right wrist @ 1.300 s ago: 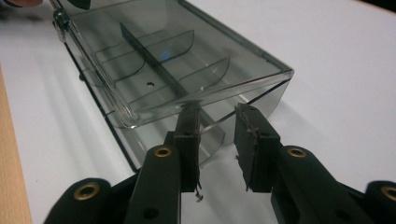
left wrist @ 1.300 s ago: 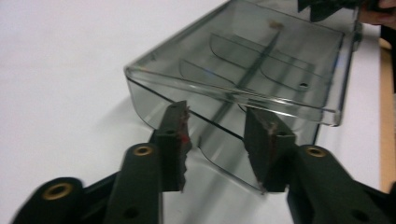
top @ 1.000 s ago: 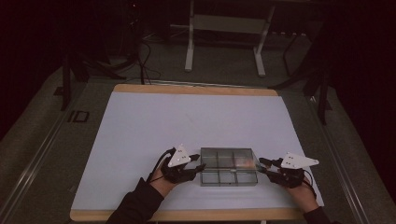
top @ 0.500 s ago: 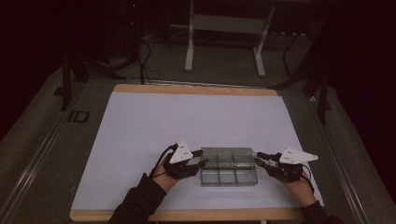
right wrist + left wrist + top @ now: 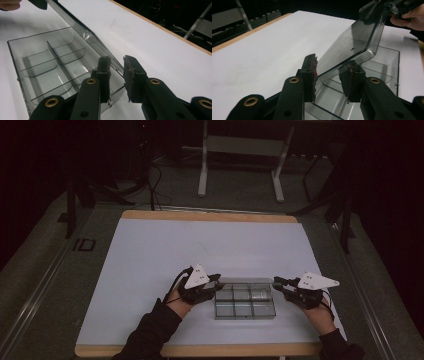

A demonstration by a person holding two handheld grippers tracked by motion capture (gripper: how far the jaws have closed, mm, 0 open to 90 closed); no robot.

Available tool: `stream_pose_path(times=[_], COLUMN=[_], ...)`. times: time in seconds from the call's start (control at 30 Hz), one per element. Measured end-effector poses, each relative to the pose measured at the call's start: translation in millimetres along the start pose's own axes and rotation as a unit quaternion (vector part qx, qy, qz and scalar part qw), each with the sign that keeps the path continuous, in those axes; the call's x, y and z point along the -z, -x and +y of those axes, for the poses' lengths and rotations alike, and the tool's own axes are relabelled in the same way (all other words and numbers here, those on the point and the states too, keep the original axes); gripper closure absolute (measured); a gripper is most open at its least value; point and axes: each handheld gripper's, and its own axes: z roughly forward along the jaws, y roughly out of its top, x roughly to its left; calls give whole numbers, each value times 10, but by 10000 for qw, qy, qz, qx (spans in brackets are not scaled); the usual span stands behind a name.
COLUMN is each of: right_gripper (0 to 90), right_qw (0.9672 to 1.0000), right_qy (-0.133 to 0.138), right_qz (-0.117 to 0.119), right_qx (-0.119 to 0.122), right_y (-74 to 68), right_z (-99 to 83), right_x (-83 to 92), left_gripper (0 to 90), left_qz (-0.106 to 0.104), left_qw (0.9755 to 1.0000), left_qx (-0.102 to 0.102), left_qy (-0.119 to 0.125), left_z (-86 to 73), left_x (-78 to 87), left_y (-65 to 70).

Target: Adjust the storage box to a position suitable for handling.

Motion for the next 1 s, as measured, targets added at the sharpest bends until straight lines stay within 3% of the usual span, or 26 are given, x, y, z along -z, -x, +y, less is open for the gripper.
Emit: stream_pose_path(times=[0.27, 0.43, 0.63, 1.0], right_gripper=[788, 809, 829, 819], right_qw=[9999, 9998, 9986, 9970], right_qy=[18, 42, -8, -79], right_qz=[-117, -205, -400, -647], right_qx=[13, 72, 336, 409], right_y=[37, 46, 51, 62], right_z=[38, 57, 100, 149], right_x=[-23, -28, -55, -134], left_gripper=[682, 691, 722, 769], left_qz=[88, 203, 295, 468], left_qw=[9999, 9997, 9994, 9980], left_qx=[-75, 1, 149, 405], left_qy=[26, 107, 138, 155], left_z=[79, 79, 69, 49], left_x=[-92, -98, -71, -90], left_y=[-17, -36, -87, -173])
